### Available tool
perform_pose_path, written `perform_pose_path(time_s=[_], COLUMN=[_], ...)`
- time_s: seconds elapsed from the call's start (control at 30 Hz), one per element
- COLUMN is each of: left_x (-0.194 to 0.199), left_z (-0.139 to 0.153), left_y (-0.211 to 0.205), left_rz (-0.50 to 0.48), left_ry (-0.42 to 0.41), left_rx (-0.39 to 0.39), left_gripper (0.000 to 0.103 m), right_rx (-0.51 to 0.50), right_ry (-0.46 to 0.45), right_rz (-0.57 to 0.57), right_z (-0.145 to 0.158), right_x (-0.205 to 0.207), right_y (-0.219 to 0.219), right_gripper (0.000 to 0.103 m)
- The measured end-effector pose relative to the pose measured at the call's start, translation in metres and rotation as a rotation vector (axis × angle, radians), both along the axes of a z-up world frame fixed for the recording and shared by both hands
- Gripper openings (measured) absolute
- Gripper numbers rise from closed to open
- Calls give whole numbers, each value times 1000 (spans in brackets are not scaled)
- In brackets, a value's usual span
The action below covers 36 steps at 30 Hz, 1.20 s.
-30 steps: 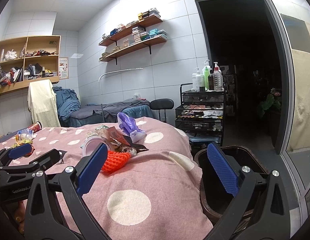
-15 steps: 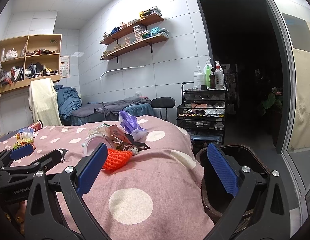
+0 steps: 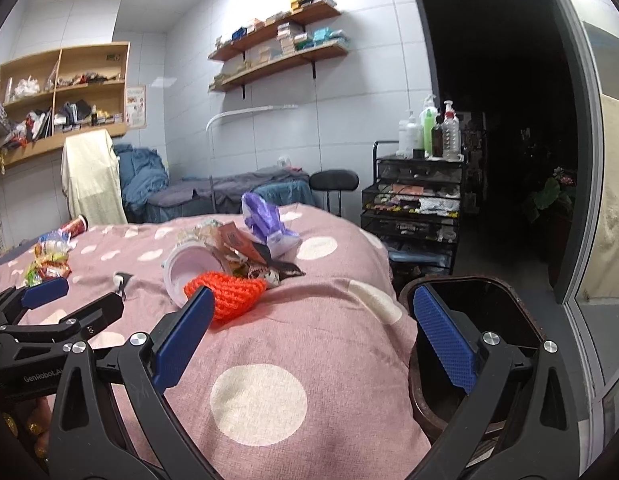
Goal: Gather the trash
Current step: 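Grasp the orange mesh net with the right gripper while the left grasps the yogurt cup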
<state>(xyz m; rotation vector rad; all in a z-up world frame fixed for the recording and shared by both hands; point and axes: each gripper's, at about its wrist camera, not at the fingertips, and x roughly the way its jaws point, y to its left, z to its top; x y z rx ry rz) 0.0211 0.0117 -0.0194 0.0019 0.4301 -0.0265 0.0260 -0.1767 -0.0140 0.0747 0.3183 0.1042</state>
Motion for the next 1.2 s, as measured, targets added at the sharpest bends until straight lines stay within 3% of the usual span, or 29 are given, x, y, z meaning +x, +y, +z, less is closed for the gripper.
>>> perform_pose_path(time_s=[0.2,0.3,0.47,0.57,0.73,0.83,0.97,1.07,1.2], left_x=[32,43,65,82,106,115,128,137,142], left_z=[-7,-10,-6,-3,-5,-8,-13,-17,-23], left_y=[23,34,47,50,47,41,34,29,28], left_rz=[1,-6,-11,-11,-21,-35,-54,-56,-38], left_ry=[136,177,222,249,304,328,365,391,416], left_rx=[-39,-61,-110,-113,-105,-97,-82,-68,-72], left_gripper=[98,98,96,92,83,80,71,60,34], right_rx=[-11,-12,-143,-194,-273,-310,-280,-251,-210], right_ry=[175,216,285,293,348,381,409,403,372], right_rz=[137,213,323,368,430,450,465,459,450], right_z=[-7,-8,-11,-12,-20,-27,-32,-31,-24], right_x=[46,65,88,98,120,128,133,129,117], right_y=[14,25,58,71,90,97,94,89,78], right_gripper=[98,98,96,84,72,51,23,19,18])
